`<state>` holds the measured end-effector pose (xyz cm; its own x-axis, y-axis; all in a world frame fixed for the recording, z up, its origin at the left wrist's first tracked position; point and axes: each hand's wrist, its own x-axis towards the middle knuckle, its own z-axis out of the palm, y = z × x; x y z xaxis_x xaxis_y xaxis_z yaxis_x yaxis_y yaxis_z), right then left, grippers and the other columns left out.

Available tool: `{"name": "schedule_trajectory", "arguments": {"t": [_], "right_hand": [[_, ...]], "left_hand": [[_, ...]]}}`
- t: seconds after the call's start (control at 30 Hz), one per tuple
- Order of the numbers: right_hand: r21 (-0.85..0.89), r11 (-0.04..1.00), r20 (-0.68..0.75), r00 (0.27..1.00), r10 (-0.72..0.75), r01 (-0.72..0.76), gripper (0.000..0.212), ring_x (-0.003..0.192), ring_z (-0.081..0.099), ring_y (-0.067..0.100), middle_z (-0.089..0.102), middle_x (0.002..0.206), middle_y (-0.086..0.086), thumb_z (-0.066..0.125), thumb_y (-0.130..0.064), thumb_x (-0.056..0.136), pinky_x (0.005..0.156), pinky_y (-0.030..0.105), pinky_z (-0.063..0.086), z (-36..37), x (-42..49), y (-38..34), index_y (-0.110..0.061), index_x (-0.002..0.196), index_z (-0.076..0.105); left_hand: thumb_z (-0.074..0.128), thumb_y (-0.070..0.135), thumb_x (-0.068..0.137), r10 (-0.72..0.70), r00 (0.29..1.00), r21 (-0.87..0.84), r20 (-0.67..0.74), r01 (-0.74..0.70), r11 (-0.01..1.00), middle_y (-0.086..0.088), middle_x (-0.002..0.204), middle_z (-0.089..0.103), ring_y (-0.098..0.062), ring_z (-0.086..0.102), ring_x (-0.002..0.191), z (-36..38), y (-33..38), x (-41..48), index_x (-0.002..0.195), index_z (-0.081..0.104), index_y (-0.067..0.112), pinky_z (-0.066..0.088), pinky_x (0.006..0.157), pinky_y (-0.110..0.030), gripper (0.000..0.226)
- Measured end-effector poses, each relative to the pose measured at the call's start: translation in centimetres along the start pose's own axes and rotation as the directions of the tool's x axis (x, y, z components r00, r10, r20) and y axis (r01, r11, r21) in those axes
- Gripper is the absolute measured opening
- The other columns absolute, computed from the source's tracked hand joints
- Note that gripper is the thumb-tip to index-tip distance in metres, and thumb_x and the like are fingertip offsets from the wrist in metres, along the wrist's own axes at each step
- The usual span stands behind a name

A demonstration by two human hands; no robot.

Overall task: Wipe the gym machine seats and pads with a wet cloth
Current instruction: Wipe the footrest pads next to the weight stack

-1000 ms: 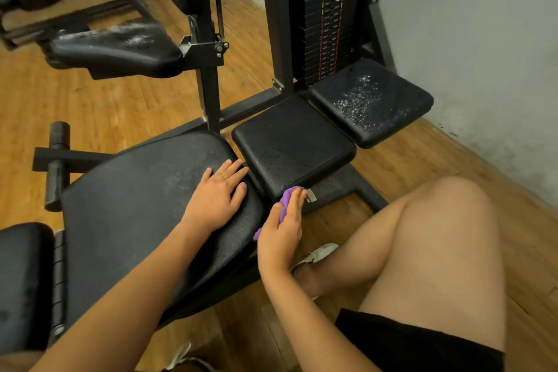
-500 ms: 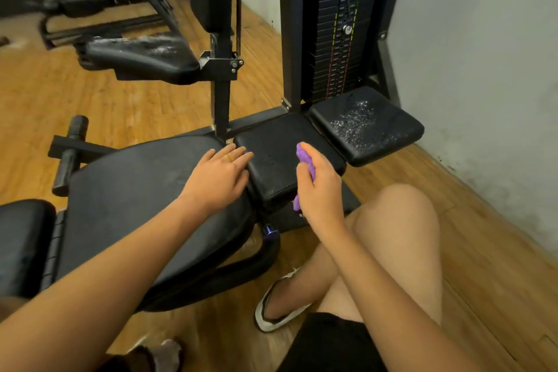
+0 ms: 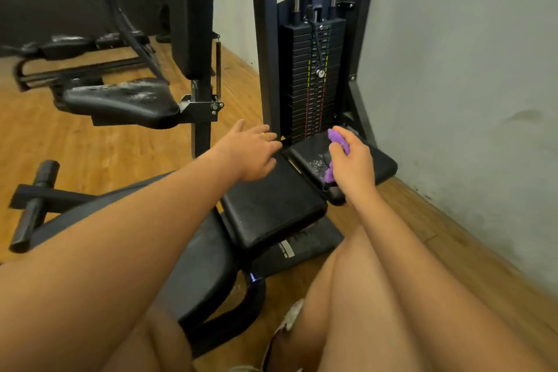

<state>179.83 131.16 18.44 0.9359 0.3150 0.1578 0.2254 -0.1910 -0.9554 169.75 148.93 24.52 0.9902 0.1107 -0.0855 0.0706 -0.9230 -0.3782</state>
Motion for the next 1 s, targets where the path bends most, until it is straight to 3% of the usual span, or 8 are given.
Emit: {"name": "schedule_trajectory", "arguments": {"t": [0.1, 0.3, 0.4, 0.53, 0.67, 0.83, 0.9, 1.0], "right_hand": [[-0.100, 0.995, -0.006, 1.000, 0.028, -0.029, 0.042, 0.042, 0.060, 0.010, 0.067, 0.112, 0.002, 0.043, -0.017, 0.100, 0.050, 0.015, 0.049, -1.4, 2.0, 0.9, -0.024, 0.141, 0.051], [-0.291, 0.956, 0.154, 0.988, 0.002, 0.044, 0.042, 0.043, 0.060, 0.014, 0.055, 0.140, -0.009, 0.042, -0.014, 0.101, 0.049, 0.017, 0.046, -4.1, 5.1, 1.6, -0.017, 0.143, 0.046], [-0.355, 0.934, 0.177, 0.984, 0.023, 0.042, 0.043, 0.046, 0.062, 0.020, 0.052, 0.143, -0.010, 0.042, -0.012, 0.101, 0.051, 0.019, 0.047, -5.1, 6.5, 2.8, -0.015, 0.143, 0.045], [-0.451, 0.892, 0.159, 0.981, 0.114, -0.030, 0.043, 0.045, 0.061, 0.019, 0.052, 0.144, -0.007, 0.040, -0.010, 0.102, 0.053, 0.029, 0.055, -5.0, 7.6, 4.2, -0.013, 0.145, 0.043], [-0.553, 0.832, 0.069, 0.993, 0.098, -0.044, 0.041, 0.049, 0.063, 0.028, 0.052, 0.140, -0.009, 0.039, -0.012, 0.103, 0.049, 0.032, 0.057, -5.5, 7.7, 5.9, -0.017, 0.144, 0.045], [-0.701, 0.710, 0.045, 0.998, -0.036, 0.057, 0.033, 0.091, 0.068, 0.024, 0.059, 0.129, -0.002, 0.045, -0.014, 0.102, 0.077, 0.033, 0.059, -8.3, 10.1, 7.4, -0.022, 0.132, 0.056], [-0.752, 0.647, 0.118, 0.991, -0.058, 0.128, 0.035, 0.103, 0.064, 0.018, 0.058, 0.132, -0.002, 0.048, -0.014, 0.101, 0.085, 0.022, 0.051, -9.5, 11.2, 8.3, -0.020, 0.135, 0.056], [-0.785, 0.586, 0.205, 0.977, -0.063, 0.203, 0.034, 0.117, 0.056, 0.016, 0.058, 0.132, 0.000, 0.049, -0.012, 0.100, 0.099, 0.021, 0.040, -10.4, 13.1, 9.4, -0.017, 0.133, 0.057]], "left_hand": [[0.031, 0.040, 0.104, -0.022, 0.999, -0.033, 0.032, 0.023, 0.999, -0.002, 0.157, 0.035, -0.023, 0.023, 0.148, -2.2, -1.0, 3.6, 0.149, 0.041, 0.020, 0.023, 0.115, -0.058, 0.050], [0.033, 0.041, 0.103, -0.055, 0.996, -0.180, 0.066, 0.066, 0.981, -0.001, 0.156, 0.036, -0.023, 0.025, 0.147, 1.3, -1.9, 7.1, 0.149, 0.039, 0.018, 0.026, 0.114, -0.055, 0.052], [0.035, 0.041, 0.103, -0.042, 0.997, -0.314, 0.058, 0.058, 0.948, -0.002, 0.157, 0.033, -0.022, 0.024, 0.148, 4.9, 0.1, 8.7, 0.149, 0.037, 0.015, 0.027, 0.115, -0.054, 0.053], [0.034, 0.043, 0.104, -0.045, 0.995, -0.491, 0.093, 0.085, 0.867, -0.002, 0.162, 0.024, -0.020, 0.016, 0.151, 9.8, 3.0, 10.4, 0.153, 0.030, 0.013, 0.022, 0.118, -0.055, 0.057], [0.023, 0.047, 0.105, -0.086, 0.994, -0.558, 0.068, 0.110, 0.823, -0.002, 0.167, 0.007, -0.016, -0.002, 0.153, 13.2, 5.3, 11.1, 0.158, 0.018, 0.013, 0.006, 0.122, -0.056, 0.063], [0.020, 0.051, 0.103, -0.162, 0.983, -0.617, -0.093, 0.071, 0.784, 0.001, 0.167, 0.005, -0.012, -0.004, 0.153, 14.7, 6.2, 11.1, 0.158, 0.015, 0.015, 0.002, 0.123, -0.050, 0.067], [0.019, 0.053, 0.102, -0.182, 0.978, -0.616, -0.104, 0.080, 0.783, 0.000, 0.167, 0.007, -0.011, -0.003, 0.153, 15.1, 6.2, 11.3, 0.158, 0.016, 0.015, 0.003, 0.124, -0.048, 0.068], [0.012, 0.060, 0.095, -0.214, 0.969, -0.620, -0.121, 0.094, 0.779, -0.001, 0.166, 0.012, -0.013, 0.001, 0.153, 15.6, 5.7, 11.1, 0.158, 0.018, 0.015, 0.005, 0.124, -0.044, 0.078]]}}
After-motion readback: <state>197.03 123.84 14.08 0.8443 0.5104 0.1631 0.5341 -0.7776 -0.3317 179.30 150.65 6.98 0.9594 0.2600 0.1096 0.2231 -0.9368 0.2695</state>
